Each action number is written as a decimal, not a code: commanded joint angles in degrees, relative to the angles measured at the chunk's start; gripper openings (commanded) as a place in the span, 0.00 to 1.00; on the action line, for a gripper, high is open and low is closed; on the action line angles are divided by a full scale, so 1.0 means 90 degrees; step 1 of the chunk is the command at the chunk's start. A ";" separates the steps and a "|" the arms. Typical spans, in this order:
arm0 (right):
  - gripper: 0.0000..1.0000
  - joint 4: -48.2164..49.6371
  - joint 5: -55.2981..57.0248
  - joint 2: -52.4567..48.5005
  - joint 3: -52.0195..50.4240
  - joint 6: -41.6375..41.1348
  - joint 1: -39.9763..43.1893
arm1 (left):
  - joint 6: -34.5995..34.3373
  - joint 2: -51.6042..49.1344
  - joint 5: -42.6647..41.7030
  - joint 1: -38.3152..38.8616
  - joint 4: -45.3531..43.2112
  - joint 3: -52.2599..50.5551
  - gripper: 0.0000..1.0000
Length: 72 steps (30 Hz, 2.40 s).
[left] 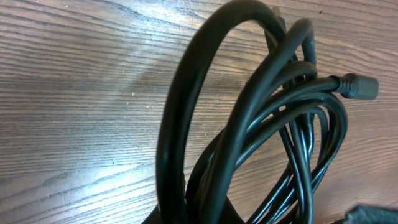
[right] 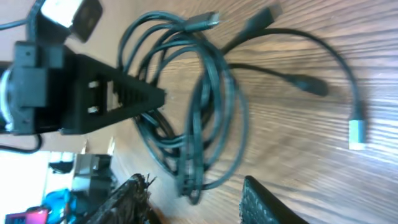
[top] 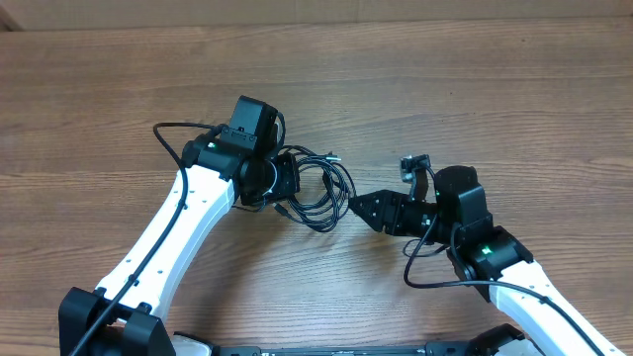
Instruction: Untangle cables
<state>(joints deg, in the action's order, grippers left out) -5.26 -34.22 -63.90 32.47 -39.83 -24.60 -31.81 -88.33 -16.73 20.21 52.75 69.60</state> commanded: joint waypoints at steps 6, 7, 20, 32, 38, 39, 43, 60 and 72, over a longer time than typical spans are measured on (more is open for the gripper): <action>0.45 0.0498 0.0109 0.0019 0.0148 -0.0107 -0.0520 | 0.0712 0.0024 0.0022 0.0418 -0.0216 -0.0024 0.04; 0.45 0.0500 0.0216 -0.0024 0.0148 -0.0083 -0.0522 | 0.0736 0.0024 0.0022 0.0471 -0.0257 -0.0024 0.05; 0.45 0.0546 0.1362 -0.0974 0.0148 -0.0063 -0.0425 | 0.1222 0.0024 -0.0554 0.0646 -0.0372 -0.0022 0.04; 0.19 0.0726 0.0061 -0.1010 0.0148 0.0102 -0.0478 | 0.1226 0.0024 -0.0969 0.0634 -0.1044 -0.0022 0.04; 0.04 0.0697 -0.0908 -0.1010 0.0148 0.0104 -0.0391 | 0.1195 0.0024 -0.0199 0.0624 -0.1008 -0.0022 0.04; 0.04 0.0697 -0.0962 -0.1010 0.0148 0.0104 -0.0369 | 0.1156 0.0024 -0.0068 0.0619 -0.1003 -0.0022 0.04; 0.04 0.0753 -0.1358 -0.1010 0.0148 0.0104 -0.0185 | 0.0665 0.0024 0.0794 0.0578 -0.0738 -0.0022 0.04; 0.04 0.2521 -0.4041 -0.1010 0.0148 0.0080 0.1644 | -0.2608 0.0024 0.2718 -0.0457 0.0952 -0.0024 0.04; 0.29 0.1860 -0.2812 -0.1010 0.0148 0.0687 0.1066 | 0.0916 0.0024 -0.0075 -0.0202 -0.0534 -0.0024 0.04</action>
<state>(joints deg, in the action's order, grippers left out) 11.07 -62.02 -73.63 32.80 -37.43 -12.27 -37.91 -88.36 -6.85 16.86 49.52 69.04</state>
